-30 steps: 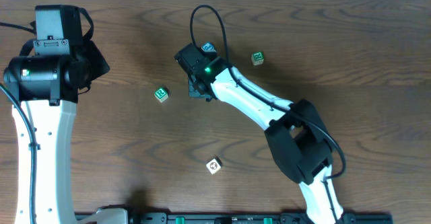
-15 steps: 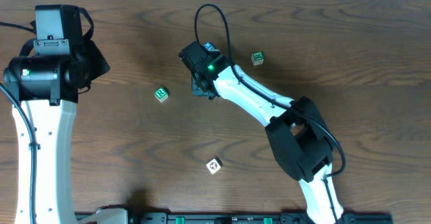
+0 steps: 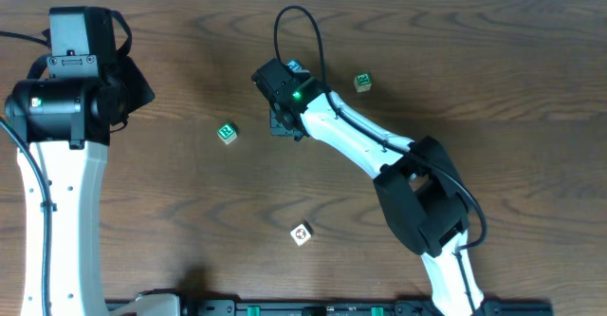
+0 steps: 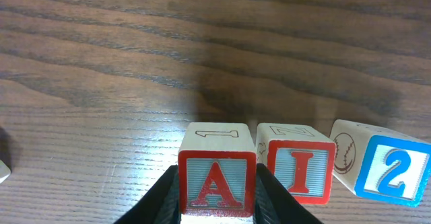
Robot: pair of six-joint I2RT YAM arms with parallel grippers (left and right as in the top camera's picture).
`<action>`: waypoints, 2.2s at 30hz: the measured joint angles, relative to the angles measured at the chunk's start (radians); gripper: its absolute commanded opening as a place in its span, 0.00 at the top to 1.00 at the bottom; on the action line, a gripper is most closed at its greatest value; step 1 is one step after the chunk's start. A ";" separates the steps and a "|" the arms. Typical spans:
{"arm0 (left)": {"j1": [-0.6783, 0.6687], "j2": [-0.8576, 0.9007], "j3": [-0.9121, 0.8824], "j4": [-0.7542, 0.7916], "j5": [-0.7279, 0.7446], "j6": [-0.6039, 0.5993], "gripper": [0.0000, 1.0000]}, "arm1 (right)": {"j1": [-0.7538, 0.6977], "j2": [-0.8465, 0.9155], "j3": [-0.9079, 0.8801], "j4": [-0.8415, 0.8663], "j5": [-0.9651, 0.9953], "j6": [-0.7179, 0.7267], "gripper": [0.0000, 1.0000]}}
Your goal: Spell out Ai2
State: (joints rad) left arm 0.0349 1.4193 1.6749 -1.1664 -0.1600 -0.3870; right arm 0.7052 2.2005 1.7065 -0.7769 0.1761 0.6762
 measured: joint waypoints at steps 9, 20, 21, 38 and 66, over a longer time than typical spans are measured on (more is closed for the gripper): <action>0.000 0.000 0.000 0.003 0.000 0.000 0.51 | 0.000 0.000 0.000 0.000 0.000 0.001 0.65; 0.000 0.000 0.000 0.004 0.000 0.000 0.51 | 0.000 0.000 0.001 0.005 0.000 0.001 0.62; 0.000 0.000 0.000 0.004 0.000 0.000 0.51 | 0.000 0.001 0.008 -0.003 0.000 -0.004 0.62; -0.068 0.196 -0.130 0.278 0.251 0.103 0.94 | -0.378 -0.335 0.168 -0.362 -0.060 -0.150 0.99; -0.295 0.635 -0.143 0.536 0.642 -0.049 0.94 | -0.610 -0.214 -0.420 0.165 -0.832 -0.425 0.99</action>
State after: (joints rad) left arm -0.2600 2.0541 1.5322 -0.6304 0.4816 -0.4362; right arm 0.0956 1.9869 1.2861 -0.6121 -0.6559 0.2516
